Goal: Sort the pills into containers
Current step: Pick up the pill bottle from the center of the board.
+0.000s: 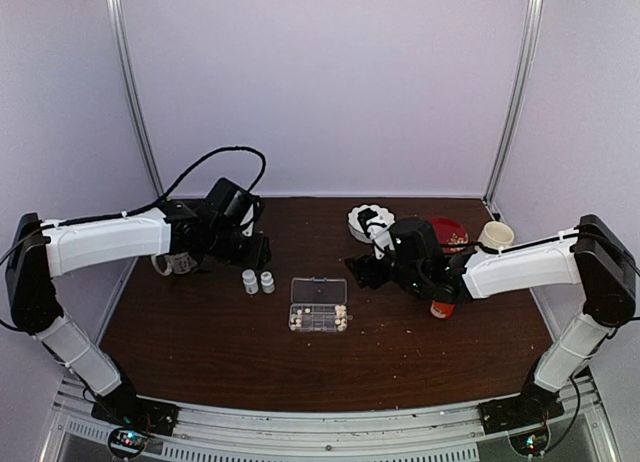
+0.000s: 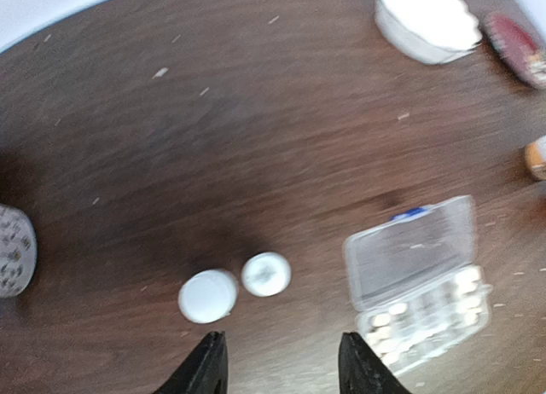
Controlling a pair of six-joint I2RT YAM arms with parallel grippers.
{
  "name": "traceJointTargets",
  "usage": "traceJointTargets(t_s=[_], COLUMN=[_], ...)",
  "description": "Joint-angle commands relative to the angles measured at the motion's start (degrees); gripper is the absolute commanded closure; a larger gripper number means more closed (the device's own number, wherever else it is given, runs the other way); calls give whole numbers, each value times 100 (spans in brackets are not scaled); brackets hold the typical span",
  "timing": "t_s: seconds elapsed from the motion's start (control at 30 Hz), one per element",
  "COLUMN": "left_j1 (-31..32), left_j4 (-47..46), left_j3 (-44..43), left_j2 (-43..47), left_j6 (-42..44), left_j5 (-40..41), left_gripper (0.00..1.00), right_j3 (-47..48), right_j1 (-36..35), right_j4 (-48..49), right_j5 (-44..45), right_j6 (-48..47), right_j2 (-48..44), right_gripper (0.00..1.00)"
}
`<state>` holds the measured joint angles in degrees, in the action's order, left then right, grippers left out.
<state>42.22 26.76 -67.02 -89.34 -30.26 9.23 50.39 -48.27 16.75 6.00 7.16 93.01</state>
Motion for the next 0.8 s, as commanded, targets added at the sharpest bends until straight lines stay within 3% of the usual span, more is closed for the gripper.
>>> traceJointTargets(t_s=[0.0, 0.77], left_j1=[-198, -637], left_j4=[825, 848], left_j3=[-89, -689], left_j2=[-309, -1380], left_j6=[130, 528], left_j5=[580, 117], left_gripper=[51, 50], right_j3=[-99, 4], right_j1=[-33, -33], right_j4=[190, 52], right_j5=[86, 104], right_j6=[75, -11], right_j2=[-144, -65], right_gripper=[24, 23])
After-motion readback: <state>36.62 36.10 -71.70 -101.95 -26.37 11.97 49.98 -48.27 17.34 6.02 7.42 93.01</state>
